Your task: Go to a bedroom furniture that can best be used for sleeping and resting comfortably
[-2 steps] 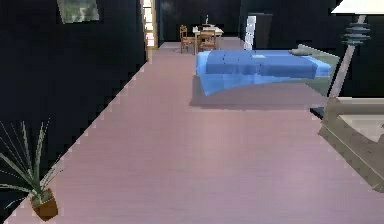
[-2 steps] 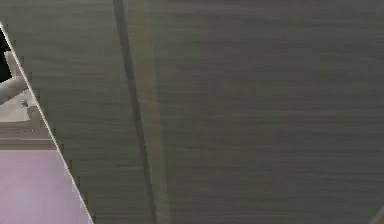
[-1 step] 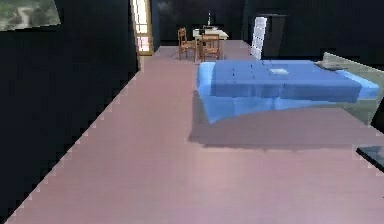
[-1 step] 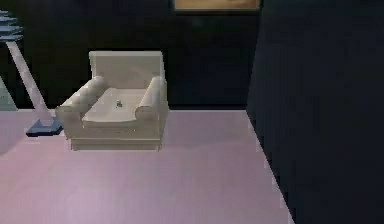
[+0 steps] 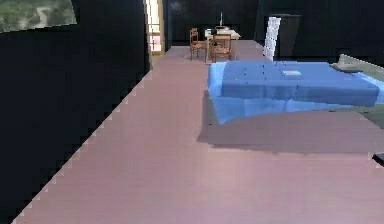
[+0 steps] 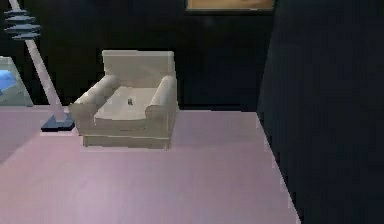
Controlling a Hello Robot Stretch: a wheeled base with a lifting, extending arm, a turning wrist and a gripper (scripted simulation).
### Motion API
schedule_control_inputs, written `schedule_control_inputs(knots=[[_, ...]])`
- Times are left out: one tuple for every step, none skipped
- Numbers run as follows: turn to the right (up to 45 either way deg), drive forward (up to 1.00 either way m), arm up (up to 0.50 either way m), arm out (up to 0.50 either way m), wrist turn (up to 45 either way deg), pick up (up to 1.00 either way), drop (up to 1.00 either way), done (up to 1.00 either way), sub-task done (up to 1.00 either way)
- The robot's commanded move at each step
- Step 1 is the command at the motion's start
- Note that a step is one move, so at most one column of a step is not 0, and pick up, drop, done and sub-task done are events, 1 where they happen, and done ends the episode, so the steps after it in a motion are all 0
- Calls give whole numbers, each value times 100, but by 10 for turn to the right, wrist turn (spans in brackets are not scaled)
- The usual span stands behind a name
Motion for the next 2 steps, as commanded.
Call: schedule_control_inputs(knots=[[0,100,0,0,0,0,0,0,0],[0,70,0,0,0,0,0,0,0]])
